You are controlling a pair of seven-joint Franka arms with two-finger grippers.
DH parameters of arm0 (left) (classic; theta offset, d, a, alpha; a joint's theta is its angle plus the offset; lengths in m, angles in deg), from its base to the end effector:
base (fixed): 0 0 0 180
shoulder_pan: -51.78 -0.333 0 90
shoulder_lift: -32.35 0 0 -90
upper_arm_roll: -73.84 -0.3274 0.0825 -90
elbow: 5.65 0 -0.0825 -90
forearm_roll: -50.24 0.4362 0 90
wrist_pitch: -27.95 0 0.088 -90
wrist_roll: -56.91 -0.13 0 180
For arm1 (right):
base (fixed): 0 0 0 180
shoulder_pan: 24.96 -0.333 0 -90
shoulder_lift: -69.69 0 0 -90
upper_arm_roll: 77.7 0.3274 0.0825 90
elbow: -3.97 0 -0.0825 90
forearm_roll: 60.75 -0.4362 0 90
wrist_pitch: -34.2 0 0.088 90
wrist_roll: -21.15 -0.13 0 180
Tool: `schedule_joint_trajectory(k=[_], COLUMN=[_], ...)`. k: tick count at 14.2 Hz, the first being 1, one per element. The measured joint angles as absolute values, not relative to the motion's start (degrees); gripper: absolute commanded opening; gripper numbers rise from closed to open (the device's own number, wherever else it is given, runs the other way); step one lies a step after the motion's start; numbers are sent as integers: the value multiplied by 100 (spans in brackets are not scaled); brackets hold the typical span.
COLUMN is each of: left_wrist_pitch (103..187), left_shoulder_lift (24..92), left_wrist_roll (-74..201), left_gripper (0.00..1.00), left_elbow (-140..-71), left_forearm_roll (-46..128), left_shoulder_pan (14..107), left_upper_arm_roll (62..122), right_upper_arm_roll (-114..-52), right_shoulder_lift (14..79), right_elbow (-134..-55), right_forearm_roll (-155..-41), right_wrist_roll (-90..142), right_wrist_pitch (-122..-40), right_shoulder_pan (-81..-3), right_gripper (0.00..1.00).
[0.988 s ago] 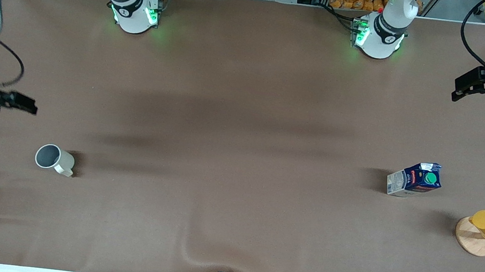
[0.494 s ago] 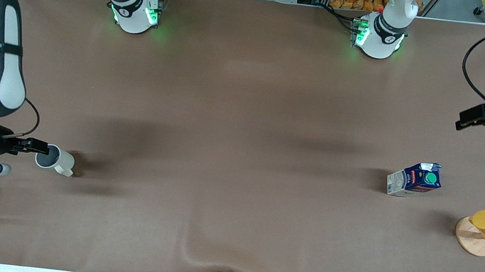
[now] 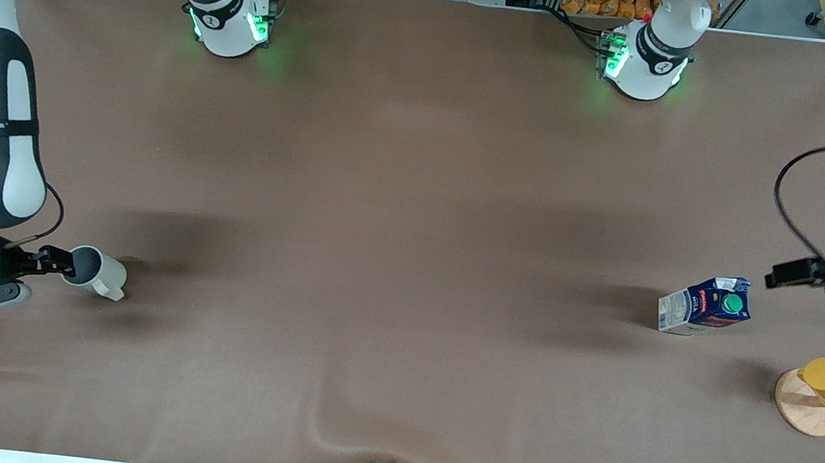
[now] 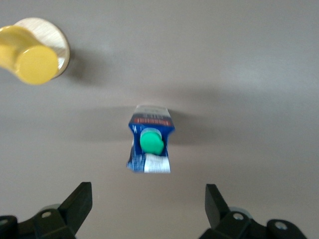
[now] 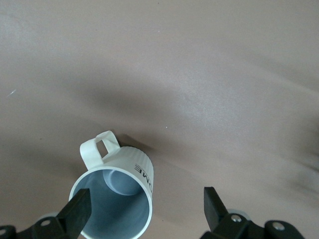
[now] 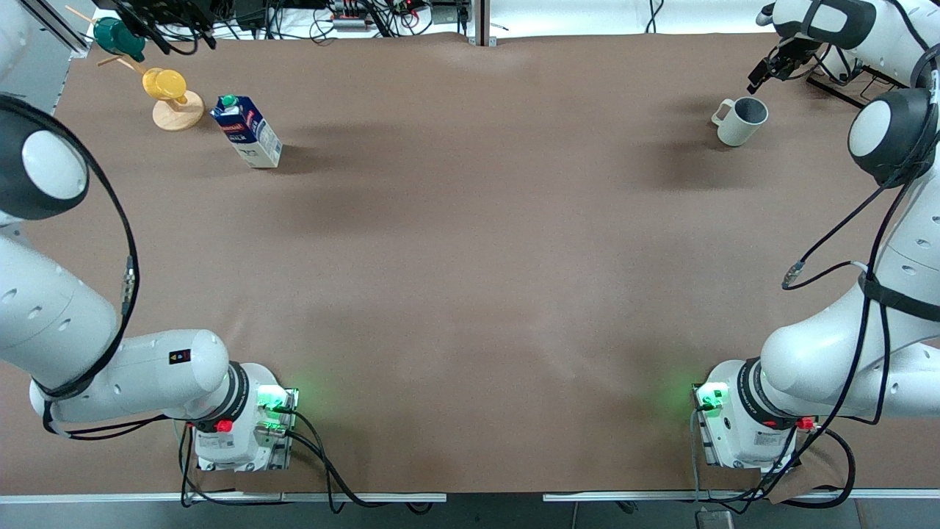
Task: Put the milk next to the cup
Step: 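Grasp the white mug with the right gripper while the left gripper reaches the carton, then lift the mug with the right gripper while the left gripper grasps the milk carton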
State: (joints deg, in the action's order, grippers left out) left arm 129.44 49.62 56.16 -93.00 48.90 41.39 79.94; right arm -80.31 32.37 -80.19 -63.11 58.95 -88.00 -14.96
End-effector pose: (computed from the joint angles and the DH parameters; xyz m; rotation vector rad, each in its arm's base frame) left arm 0.6971 0.0570 0.4574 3.0819 0.1094 -0.0779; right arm 0.7520 -0.1604 0.2574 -3.0690 -0.6661 -0.0239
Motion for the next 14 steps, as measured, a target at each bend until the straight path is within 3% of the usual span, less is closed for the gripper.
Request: schedule_joint_trajectory(k=[3, 8, 9, 10, 11, 14], left_wrist_pitch=[13537, 13944, 13947, 13973, 14027, 14217], left_shoulder_lift=[5449, 5524, 5513, 5507, 5506, 5512], left_wrist_roll=[5617, 5617, 5617, 5617, 5617, 5718], left_gripper=[100, 100, 100, 100, 100, 100], left_elbow=[-9530, -9996, -10084, -10178, -10272, -10483], left_forearm_roll=[5002, 5137, 5203, 5344, 5473, 5561], left_shoulder_pan=[4203, 4209, 4209, 4210, 4210, 4210], left_upper_arm_roll=[8025, 8028, 8029, 8034, 8038, 8044], right_upper_arm_roll=[-8027, -8045, -8052, -8056, -8060, -8062], right_shoulder_lift=[3123, 2754, 2709, 2671, 2632, 2554], right_elbow=[-8019, -8024, -8023, -8023, -8023, -8023], right_forearm_roll=[-6283, -6067, -6066, -6066, -6072, -6179], right_wrist_roll=[6069, 6226, 6229, 6229, 6228, 6227], right_wrist_pitch=[-8787, -8786, -8789, -8826, -8944, -9155], right_shoulder_pan=[-1500, -1497, -1495, -1492, -1482, -1419], right_gripper=[100, 100, 81, 24, 0, 0])
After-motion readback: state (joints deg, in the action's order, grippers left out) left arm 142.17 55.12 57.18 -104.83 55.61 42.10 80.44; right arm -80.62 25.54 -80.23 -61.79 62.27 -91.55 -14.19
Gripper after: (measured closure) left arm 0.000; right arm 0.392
